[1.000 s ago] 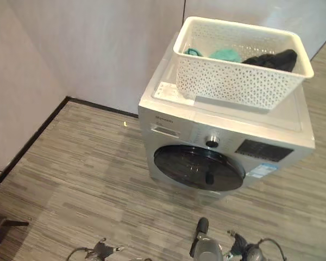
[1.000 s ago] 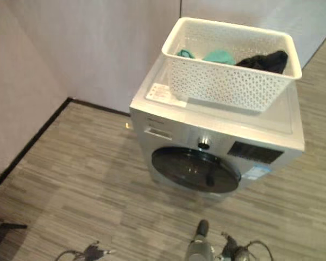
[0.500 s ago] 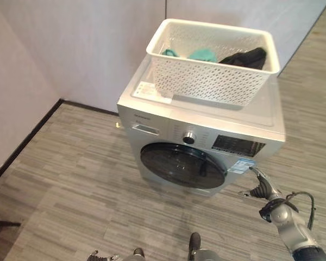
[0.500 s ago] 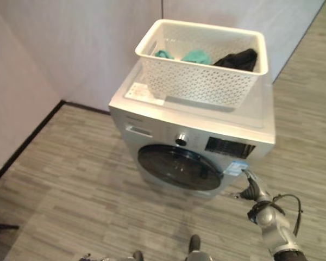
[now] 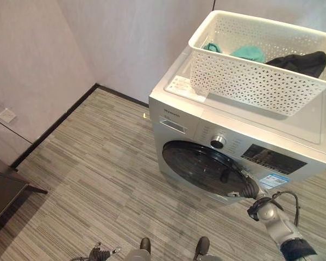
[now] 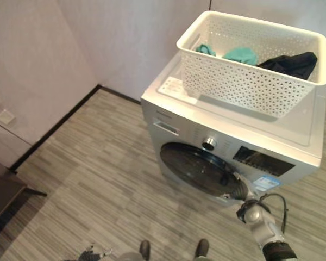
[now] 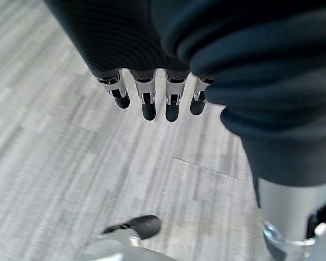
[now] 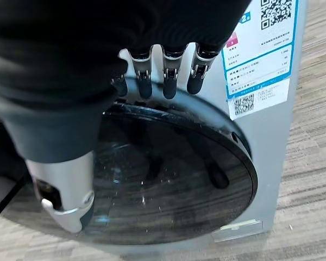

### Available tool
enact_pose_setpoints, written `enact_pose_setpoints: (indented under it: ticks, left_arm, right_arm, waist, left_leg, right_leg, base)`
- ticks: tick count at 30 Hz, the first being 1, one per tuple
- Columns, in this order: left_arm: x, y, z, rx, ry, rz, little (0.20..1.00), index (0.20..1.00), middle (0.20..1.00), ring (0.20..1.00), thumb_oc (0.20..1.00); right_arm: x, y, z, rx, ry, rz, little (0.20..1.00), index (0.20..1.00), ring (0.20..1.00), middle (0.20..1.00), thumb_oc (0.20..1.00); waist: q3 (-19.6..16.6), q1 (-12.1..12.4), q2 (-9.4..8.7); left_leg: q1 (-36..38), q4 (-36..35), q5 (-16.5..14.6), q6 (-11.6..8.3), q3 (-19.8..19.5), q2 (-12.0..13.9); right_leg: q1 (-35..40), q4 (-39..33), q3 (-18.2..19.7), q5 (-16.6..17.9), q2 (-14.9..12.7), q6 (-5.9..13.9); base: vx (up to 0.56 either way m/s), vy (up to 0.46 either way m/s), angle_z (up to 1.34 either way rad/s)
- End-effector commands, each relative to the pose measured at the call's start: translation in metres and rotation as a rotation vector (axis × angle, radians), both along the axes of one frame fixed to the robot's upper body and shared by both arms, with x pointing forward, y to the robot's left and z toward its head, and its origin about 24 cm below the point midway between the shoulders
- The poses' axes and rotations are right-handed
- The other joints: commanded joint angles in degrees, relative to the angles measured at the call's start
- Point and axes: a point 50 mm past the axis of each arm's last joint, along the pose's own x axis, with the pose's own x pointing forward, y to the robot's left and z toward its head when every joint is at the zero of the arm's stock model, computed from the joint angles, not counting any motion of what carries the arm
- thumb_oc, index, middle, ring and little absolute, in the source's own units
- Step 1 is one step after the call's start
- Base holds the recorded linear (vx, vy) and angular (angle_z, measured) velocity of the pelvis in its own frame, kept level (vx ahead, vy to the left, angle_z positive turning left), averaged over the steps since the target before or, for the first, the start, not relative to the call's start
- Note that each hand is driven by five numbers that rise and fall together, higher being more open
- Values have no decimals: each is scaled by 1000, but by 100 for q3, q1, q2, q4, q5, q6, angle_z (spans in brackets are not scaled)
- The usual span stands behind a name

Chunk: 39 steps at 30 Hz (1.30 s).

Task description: Grab the laundry basket,head to the washer,open it,put in the laundry and shut it.

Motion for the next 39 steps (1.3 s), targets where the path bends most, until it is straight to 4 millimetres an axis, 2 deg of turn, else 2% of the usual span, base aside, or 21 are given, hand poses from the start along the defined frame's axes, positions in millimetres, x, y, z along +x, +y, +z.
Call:
enact_pose_setpoints:
  ticks: [1, 6, 10, 13, 14, 15, 17, 18, 19, 20, 22, 23, 25, 30, 32, 34, 35, 36, 37, 38, 39]
  left_arm:
    - [32, 10, 11, 69, -113, 30, 1000, 1000, 1000, 1000, 1000]
    - [48, 12, 19, 76, -191, 44, 1000, 1000, 1000, 1000, 1000]
    - [63, 3, 24, 57, -250, 12, 1000, 1000, 1000, 1000, 1000]
    - [74, -10, 25, 25, -280, -9, 1000, 1000, 1000, 1000, 1000]
    - [74, -13, 24, 20, -277, -19, 1000, 1000, 1000, 1000, 1000]
    - [74, -13, 24, 21, -277, -19, 1000, 1000, 1000, 1000, 1000]
    - [68, -18, 20, 16, -254, -6, 1000, 1000, 1000, 1000, 1000]
    - [68, -18, 20, 16, -254, -6, 1000, 1000, 1000, 1000, 1000]
    - [58, -21, 14, 8, -217, 31, 1000, 1000, 1000, 1000, 1000]
    - [58, -21, 14, 8, -217, 31, 1000, 1000, 1000, 1000, 1000]
    - [53, -23, 12, 11, -209, 59, 1000, 1000, 1000, 1000, 1000]
    - [53, -23, 12, 12, -209, 59, 1000, 1000, 1000, 1000, 1000]
    - [46, -27, 8, 2, -182, 84, 1000, 1000, 1000, 1000, 1000]
    - [48, -23, 10, 40, -201, 97, 1000, 1000, 1000, 1000, 1000]
    - [51, -21, 13, 55, -225, 100, 1000, 1000, 1000, 1000, 1000]
    - [78, -5, 38, 183, -409, 31, 1000, 1000, 1000, 1000, 1000]
    - [78, -5, 38, 184, -408, 31, 1000, 1000, 1000, 1000, 1000]
    - [101, 13, 74, 290, -611, -11, 1000, 1000, 1000, 1000, 1000]
    - [101, 13, 74, 291, -610, -11, 1000, 1000, 1000, 1000, 1000]
    - [119, 26, 117, 439, -793, -165, 1000, 1000, 1000, 1000, 1000]
    - [118, 26, 117, 441, -791, -166, 1000, 1000, 1000, 1000, 1000]
  right_arm:
    - [27, -1, 31, -28, -156, 23, 1000, 1000, 1000, 1000, 1000]
    - [39, -1, 43, -84, -182, 61, 1000, 1000, 1000, 1000, 1000]
    - [46, 8, 39, -84, -161, 88, 1000, 1000, 1000, 1000, 1000]
    - [45, 56, 14, 53, -78, 198, 1000, 1000, 1000, 1000, 1000]
    - [35, 85, -4, 175, -22, 240, 1000, 1000, 1000, 1000, 1000]
    - [35, 85, -4, 175, -22, 240, 1000, 1000, 1000, 1000, 1000]
    - [10, 118, -43, 394, 124, 183, 1000, 1000, 1000, 1000, 1000]
    - [10, 118, -43, 395, 124, 183, 1000, 1000, 1000, 1000, 1000]
    - [-4, 145, -61, 491, 212, 186, 1000, 1000, 1000, 1000, 1000]
    - [-4, 145, -61, 491, 212, 187, 1000, 1000, 1000, 1000, 1000]
    - [-23, 184, -74, 628, 308, 216, 1000, 1000, 1000, 1000, 1000]
    - [-23, 184, -74, 628, 308, 216, 1000, 1000, 1000, 1000, 1000]
    - [-32, 214, -77, 749, 372, 231, 1000, 1000, 1000, 1000, 1000]
    - [-35, 246, -71, 767, 419, 355, 1000, 1000, 1000, 1000, 1000]
    - [-34, 247, -71, 764, 420, 363, 1000, 1000, 1000, 1000, 1000]
    - [-29, 247, -70, 764, 409, 351, 1000, 1000, 1000, 1000, 1000]
    - [-29, 247, -70, 765, 409, 351, 1000, 1000, 1000, 1000, 1000]
    - [-25, 243, -68, 768, 390, 332, 1000, 1000, 1000, 1000, 1000]
    - [-26, 244, -69, 769, 391, 333, 1000, 1000, 1000, 1000, 1000]
    - [-23, 240, -67, 770, 378, 330, 1000, 1000, 1000, 1000, 1000]
    - [-23, 241, -68, 772, 379, 331, 1000, 1000, 1000, 1000, 1000]
  waist:
    - [289, 86, -147]
    - [476, 48, -83]
    - [562, 46, -52]
    - [591, 56, -68]
    - [573, 66, -95]
    - [573, 65, -97]
    - [506, 119, -113]
    - [508, 118, -115]
    - [454, 176, -120]
    - [454, 176, -122]
    - [435, 286, -128]
    - [434, 286, -129]
    - [483, 403, -154]
    - [543, 617, -159]
    - [533, 667, -164]
    - [422, 874, -155]
    - [420, 873, -157]
    - [341, 1018, -156]
    - [337, 1015, -161]
    - [256, 1108, -172]
    - [252, 1106, -179]
  left_leg:
    - [-311, -122, 38, 98, 202, -27]
    - [-528, -104, 118, 103, 202, -52]
    - [-647, -119, 178, 110, 172, -67]
    - [-693, -160, 225, 118, 180, -68]
    - [-666, -163, 217, 121, 174, -65]
    - [-665, -163, 217, 121, 173, -66]
    - [-586, -150, 188, 125, 157, -63]
    - [-584, -151, 188, 125, 157, -63]
    - [-534, -132, 159, 125, 155, -54]
    - [-534, -132, 159, 125, 156, -54]
    - [-519, -123, 160, 117, 156, -33]
    - [-519, -123, 160, 116, 156, -33]
    - [-558, -126, 205, 89, 130, -8]
    - [-517, -184, 181, -16, 2, 72]
    - [-522, -189, 189, -27, -44, 81]
    - [-525, -210, 191, -59, -196, 81]
    - [-525, -210, 191, -59, -198, 80]
    - [-501, -215, 183, -81, -257, 86]
    - [-500, -215, 182, -81, -259, 86]
    - [-460, -221, 152, -102, -292, 101]
    - [-457, -221, 151, -102, -290, 101]
  right_leg:
    - [68, 58, 92, -373, -418, 255]
    - [-170, 62, 159, -309, -436, 239]
    - [-293, 58, 193, -268, -442, 225]
    - [-357, 58, 211, -259, -441, 216]
    - [-320, 57, 199, -276, -435, 203]
    - [-320, 57, 198, -276, -435, 203]
    - [-208, 57, 154, -300, -426, 194]
    - [-206, 57, 154, -301, -426, 194]
    - [-147, 57, 130, -324, -412, 195]
    - [-147, 57, 130, -324, -412, 195]
    - [-151, 57, 100, -329, -395, 198]
    - [-152, 57, 100, -329, -395, 198]
    - [-172, 57, 49, -334, -373, 189]
    - [-74, 57, -30, -450, -308, 204]
    - [-39, 57, -82, -470, -304, 197]
    - [105, 57, -239, -524, -301, 199]
    - [106, 57, -240, -525, -301, 199]
    - [199, 57, -338, -553, -295, 210]
    - [202, 57, -340, -555, -294, 210]
    - [281, 57, -379, -593, -276, 218]
    - [283, 57, -378, -595, -276, 218]
  base:
    - [-46, 1, -8]
    - [-54, 0, -11]
    - [-47, 10, -1]
    - [-24, 18, -6]
    - [3, 9, -4]
    - [14, 22, -5]
    - [24, 33, -2]
    - [33, 50, 0]
    - [21, 33, -4]
    - [25, 48, -7]
    - [-6, 40, -5]
    - [-25, 39, -2]
    - [-46, 24, -2]
    - [0, -12, 7]
    - [-1, -40, 24]
    - [23, -51, 64]
    - [56, -56, 55]
    - [42, -39, 46]
    - [86, -64, 45]
    - [45, -26, 32]
    - [93, -53, 23]
